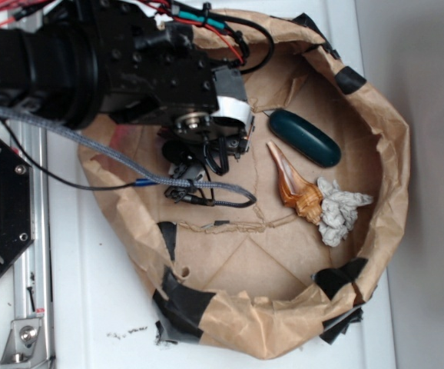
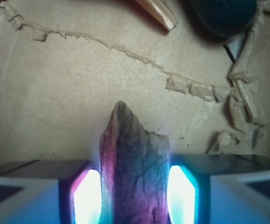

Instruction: Grab the wood chip.

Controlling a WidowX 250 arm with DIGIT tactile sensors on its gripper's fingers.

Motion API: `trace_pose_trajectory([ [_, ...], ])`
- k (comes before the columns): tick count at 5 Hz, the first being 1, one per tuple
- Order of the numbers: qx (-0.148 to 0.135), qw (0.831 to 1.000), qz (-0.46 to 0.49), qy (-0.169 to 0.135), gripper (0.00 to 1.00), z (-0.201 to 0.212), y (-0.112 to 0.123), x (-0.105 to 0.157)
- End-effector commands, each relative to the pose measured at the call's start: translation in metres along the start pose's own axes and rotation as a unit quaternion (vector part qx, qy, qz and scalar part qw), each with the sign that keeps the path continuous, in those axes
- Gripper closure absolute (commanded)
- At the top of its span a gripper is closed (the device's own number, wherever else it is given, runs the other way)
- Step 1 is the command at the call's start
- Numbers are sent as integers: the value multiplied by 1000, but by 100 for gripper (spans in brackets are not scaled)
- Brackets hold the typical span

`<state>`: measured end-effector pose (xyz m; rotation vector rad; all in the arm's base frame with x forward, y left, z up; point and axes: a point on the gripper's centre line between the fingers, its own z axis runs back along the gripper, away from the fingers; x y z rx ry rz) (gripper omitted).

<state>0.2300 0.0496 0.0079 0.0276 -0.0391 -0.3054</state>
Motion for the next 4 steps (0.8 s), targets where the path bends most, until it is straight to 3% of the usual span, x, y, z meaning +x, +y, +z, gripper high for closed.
trace_pose_trajectory([
  [1,1,1000,-9,1,100,-6,-8,-5],
  [2,-20,998,37,-53,100,10,-7,-1],
  [3,-71,976,80,-192,100,59,-19,34],
  [4,-47,965,166,-198,100,109,-23,61],
])
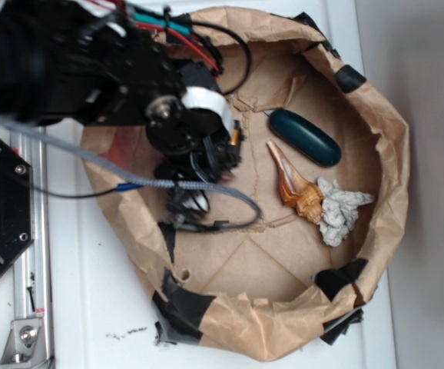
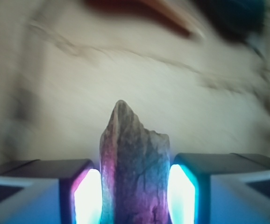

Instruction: Grab the wood chip.

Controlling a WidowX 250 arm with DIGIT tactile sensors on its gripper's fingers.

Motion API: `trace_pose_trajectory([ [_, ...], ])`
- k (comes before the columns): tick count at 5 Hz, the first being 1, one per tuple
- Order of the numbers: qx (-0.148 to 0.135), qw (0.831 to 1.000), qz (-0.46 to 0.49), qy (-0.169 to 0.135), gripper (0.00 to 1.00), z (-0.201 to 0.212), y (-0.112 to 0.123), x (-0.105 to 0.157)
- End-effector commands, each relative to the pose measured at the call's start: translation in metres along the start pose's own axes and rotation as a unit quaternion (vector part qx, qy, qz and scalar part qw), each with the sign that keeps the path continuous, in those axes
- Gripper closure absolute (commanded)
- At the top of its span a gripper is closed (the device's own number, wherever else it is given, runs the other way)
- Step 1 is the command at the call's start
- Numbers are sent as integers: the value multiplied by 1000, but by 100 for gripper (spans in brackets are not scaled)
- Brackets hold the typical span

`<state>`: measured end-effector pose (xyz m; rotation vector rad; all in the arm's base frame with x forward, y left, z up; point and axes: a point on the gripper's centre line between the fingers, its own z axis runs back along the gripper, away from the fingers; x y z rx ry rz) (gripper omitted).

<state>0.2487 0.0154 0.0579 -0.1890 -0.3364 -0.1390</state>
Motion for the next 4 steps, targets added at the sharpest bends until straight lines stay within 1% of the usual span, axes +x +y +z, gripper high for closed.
trace_pose_trajectory([
  [1,48,993,99,-30,100,73,-21,66],
  [2,68,983,163,-39,100,67,-28,63],
  [3,73,983,160,-43,100,68,-29,64],
  [4,66,982,172,-48,100,66,-26,62],
])
